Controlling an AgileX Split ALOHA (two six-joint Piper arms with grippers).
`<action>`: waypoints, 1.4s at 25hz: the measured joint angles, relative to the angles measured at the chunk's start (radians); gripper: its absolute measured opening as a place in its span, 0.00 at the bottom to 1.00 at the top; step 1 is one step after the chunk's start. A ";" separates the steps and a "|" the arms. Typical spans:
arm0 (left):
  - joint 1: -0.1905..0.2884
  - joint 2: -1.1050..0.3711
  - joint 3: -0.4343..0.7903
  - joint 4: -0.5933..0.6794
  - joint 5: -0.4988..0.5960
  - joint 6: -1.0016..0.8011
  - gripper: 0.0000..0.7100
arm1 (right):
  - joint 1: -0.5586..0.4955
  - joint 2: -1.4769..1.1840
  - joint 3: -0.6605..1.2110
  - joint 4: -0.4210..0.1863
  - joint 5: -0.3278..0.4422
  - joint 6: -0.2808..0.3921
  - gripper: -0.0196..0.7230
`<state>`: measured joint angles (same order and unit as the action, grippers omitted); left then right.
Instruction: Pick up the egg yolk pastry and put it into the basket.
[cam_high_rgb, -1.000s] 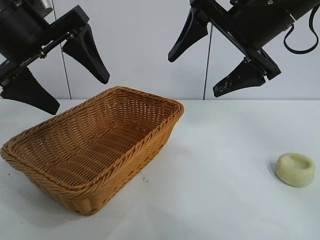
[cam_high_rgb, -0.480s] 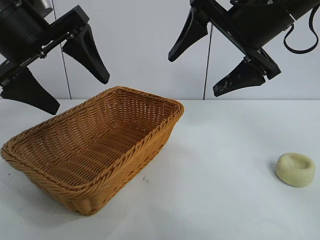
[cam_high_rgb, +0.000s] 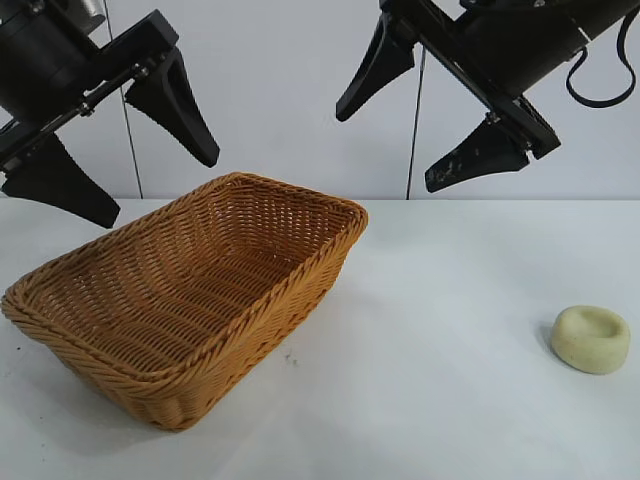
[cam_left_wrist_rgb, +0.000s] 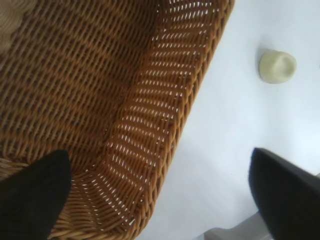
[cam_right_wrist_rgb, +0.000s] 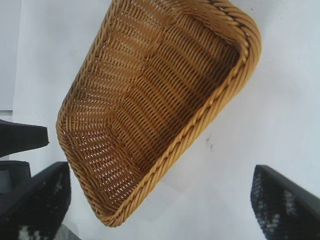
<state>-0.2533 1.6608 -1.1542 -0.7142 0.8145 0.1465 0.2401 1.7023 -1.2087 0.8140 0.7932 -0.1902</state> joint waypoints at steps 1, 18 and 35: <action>0.000 0.000 0.000 0.000 0.000 0.000 0.98 | 0.000 0.000 0.000 0.000 0.000 0.000 0.96; 0.000 -0.083 0.021 0.038 0.000 -0.192 0.98 | 0.000 0.000 0.000 0.000 -0.002 0.000 0.96; -0.011 -0.192 0.288 0.234 -0.086 -0.718 0.98 | 0.000 0.000 0.000 0.001 -0.009 0.000 0.96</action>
<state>-0.2644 1.4685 -0.8664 -0.4802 0.7289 -0.5719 0.2401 1.7023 -1.2087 0.8152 0.7844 -0.1902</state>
